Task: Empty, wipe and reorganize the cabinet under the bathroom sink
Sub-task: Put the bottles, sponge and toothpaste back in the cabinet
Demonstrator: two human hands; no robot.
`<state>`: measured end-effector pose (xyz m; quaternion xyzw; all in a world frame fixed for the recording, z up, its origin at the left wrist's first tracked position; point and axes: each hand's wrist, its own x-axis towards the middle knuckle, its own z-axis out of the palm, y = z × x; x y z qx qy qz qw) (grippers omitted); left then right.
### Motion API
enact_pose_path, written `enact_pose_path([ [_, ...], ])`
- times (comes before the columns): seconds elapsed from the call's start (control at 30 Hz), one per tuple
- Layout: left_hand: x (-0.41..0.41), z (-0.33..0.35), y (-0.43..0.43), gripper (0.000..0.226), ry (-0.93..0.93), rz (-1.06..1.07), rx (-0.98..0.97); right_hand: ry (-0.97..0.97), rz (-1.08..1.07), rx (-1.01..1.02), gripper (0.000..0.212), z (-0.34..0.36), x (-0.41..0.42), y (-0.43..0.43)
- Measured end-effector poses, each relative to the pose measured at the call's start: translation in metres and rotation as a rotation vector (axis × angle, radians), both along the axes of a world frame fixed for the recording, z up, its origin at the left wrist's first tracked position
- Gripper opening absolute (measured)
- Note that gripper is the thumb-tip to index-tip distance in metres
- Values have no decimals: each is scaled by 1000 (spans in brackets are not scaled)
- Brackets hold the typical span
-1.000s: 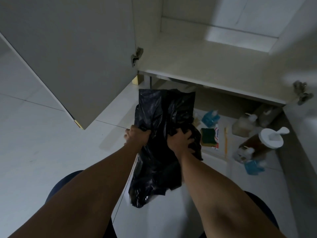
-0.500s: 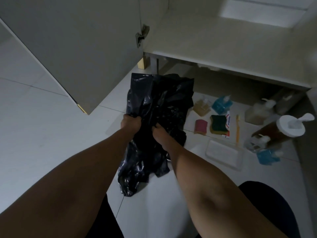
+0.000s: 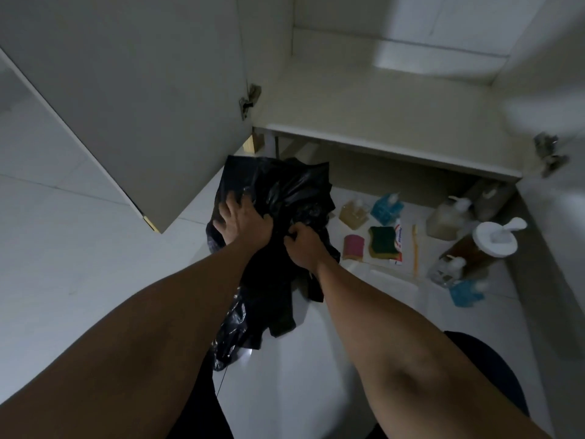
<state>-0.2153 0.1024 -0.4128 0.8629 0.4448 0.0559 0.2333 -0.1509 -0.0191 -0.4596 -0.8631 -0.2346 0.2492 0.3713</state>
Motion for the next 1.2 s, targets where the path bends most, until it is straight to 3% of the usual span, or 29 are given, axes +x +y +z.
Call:
enact_pose_path([
  [0.27, 0, 3, -2, 83, 242, -130, -240, 183, 94, 30, 38, 12, 0, -20],
  [0.43, 13, 16, -21, 67, 117, -62, -121, 111, -45, -21, 42, 19, 9, -47],
  [0.57, 39, 35, -55, 59, 61, -186, -7, 49, -143, -132, 39, 32, 34, -87],
  [0.7, 72, 61, -98, 58, 15, -335, -85, 14, -357, -166, 31, 58, 65, -129],
  [0.87, 99, 86, -146, 56, -49, -493, -174, -194, -373, -284, 24, 95, 88, -181],
  [1.1, 127, 100, -181, 52, -120, -612, -277, -134, -534, -137, 33, 124, 99, -230],
  [1.2, 148, 80, -195, 42, -91, -589, -383, -143, -454, -198, 28, 105, 113, -243],
])
